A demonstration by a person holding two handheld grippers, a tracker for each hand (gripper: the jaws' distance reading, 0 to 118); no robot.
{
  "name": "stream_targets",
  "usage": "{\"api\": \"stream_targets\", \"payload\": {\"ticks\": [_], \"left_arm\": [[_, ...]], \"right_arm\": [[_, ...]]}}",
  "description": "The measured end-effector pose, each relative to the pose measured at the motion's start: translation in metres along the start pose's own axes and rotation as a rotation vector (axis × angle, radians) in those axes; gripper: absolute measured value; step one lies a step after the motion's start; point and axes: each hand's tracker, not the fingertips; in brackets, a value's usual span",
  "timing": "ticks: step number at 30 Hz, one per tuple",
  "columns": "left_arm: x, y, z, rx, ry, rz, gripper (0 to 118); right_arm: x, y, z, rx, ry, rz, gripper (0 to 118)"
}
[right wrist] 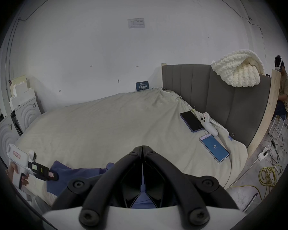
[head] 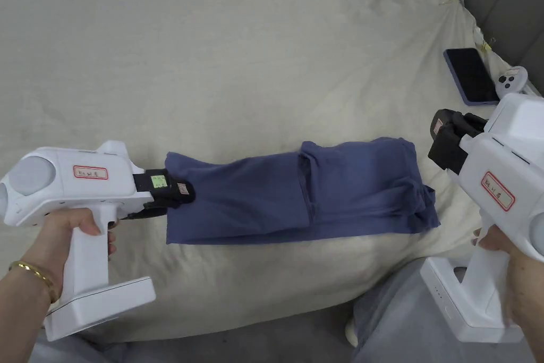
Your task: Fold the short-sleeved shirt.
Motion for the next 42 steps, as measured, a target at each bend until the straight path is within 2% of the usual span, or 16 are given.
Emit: {"api": "stream_targets", "payload": {"ticks": [3, 12, 15, 18, 19, 24, 31, 35, 42], "left_arm": [[-0.010, 0.004, 0.032, 0.049, 0.034, 0.049, 7], [-0.040, 0.010, 0.134, 0.194, 0.381, 0.071, 7], [-0.016, 0.004, 0.150, 0.233, 0.500, -0.004, 7], [0.022, -0.005, 0.149, 0.250, 0.469, -0.101, 7], [0.034, -0.008, 0.147, 0.249, 0.457, -0.092, 7], [0.090, -0.019, 0.104, 0.187, 0.365, -0.260, 7], [0.140, -0.037, 0.017, 0.064, 0.269, -0.333, 7], [0.154, -0.042, -0.038, 0.001, 0.243, -0.318, 7], [0.162, -0.050, -0.118, -0.060, 0.293, -0.298, 7]], "right_arm": [[-0.002, 0.001, -0.001, 0.004, 0.010, 0.001, 0], [-0.020, -0.001, -0.007, 0.005, 0.060, 0.001, 0], [-0.025, -0.003, -0.011, -0.001, 0.076, 0.009, 0], [-0.027, -0.005, -0.013, -0.007, 0.085, 0.011, 0], [-0.028, -0.006, -0.013, -0.009, 0.089, 0.007, 0], [-0.025, -0.008, -0.009, -0.004, 0.088, -0.007, 0], [-0.004, -0.010, 0.002, 0.008, 0.044, -0.036, 0], [0.012, -0.012, 0.009, 0.006, 0.006, -0.052, 0], [0.031, -0.016, 0.018, 0.000, -0.044, -0.067, 0]]}}
